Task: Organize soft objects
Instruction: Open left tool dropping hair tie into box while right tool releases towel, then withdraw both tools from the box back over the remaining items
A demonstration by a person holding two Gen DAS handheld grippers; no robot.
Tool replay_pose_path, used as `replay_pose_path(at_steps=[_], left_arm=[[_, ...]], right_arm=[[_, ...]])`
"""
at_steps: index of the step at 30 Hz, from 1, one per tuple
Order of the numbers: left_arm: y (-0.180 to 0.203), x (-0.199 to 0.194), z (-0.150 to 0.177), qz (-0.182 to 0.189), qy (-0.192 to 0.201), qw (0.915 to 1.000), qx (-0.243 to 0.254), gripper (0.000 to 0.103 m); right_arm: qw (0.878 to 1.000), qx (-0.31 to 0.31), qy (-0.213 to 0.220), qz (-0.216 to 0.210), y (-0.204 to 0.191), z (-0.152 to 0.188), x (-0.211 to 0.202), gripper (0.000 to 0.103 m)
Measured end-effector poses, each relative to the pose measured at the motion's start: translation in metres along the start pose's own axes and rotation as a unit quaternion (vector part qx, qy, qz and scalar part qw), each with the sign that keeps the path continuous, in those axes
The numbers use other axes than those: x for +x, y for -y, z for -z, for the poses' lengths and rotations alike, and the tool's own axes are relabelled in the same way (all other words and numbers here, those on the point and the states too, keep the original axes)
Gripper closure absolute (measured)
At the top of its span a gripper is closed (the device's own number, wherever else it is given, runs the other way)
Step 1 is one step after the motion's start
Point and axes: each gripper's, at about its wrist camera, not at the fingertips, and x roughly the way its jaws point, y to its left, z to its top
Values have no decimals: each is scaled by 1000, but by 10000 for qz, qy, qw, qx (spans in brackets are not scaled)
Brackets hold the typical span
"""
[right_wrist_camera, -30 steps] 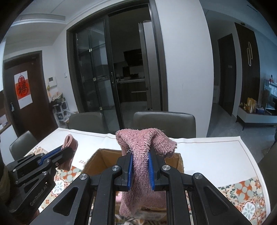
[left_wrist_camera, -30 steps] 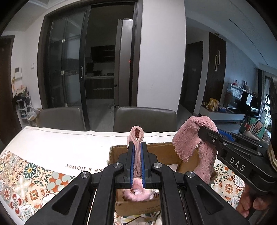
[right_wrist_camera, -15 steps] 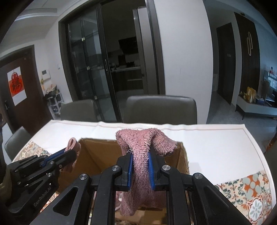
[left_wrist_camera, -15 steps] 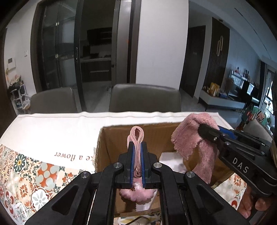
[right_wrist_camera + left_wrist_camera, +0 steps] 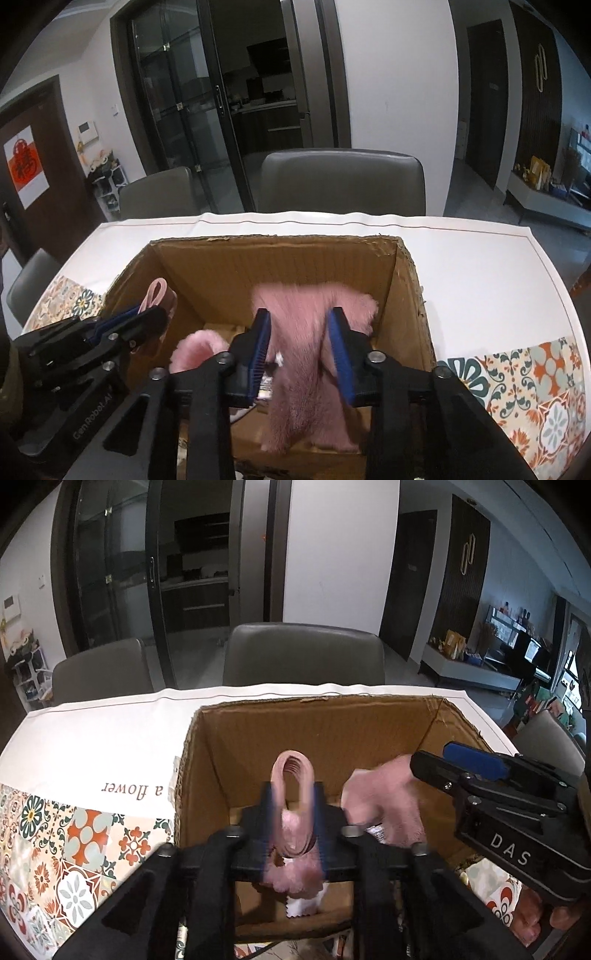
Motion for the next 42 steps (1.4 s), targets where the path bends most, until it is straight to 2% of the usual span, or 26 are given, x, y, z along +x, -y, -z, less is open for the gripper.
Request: replay_pose_path(at_steps=[1,3,7,9,13,15,18,28,36,42], left_arm=[[-1,-2,0,23,0,10000,-7,70],[0,-5,1,73,-5,10000,-2,63],[1,-13,3,116,49,9999,4,58],[2,-19,3,182,83,9998,22,48],[4,-35,4,174,188,9996,93,44],[5,-42,4,194,218,9995,110,37],[6,-58,7,185,320,9992,136,35],[5,-102,20,-200,665,9974,166,27],[-5,-119,42,-343,617,9975,13,26],[-11,-131,62,-444,561,9974,-37,25]], right_arm=[[10000,-8,-26,6,0,0,0,59],[10000,6,-51,10,0,1,-1,56],[10000,2,39,86,0,3,-12,56],[9999,6,87,108,-2,4,-19,56],[9998,44,172,93,-3,4,-31,54],[9996,88,230,103,-3,5,-39,52],[9994,158,300,116,-3,7,-49,49],[9983,212,539,93,-13,16,-85,41],[9979,162,623,49,-25,30,-104,34],[9984,126,543,-1,-34,43,-111,34]])
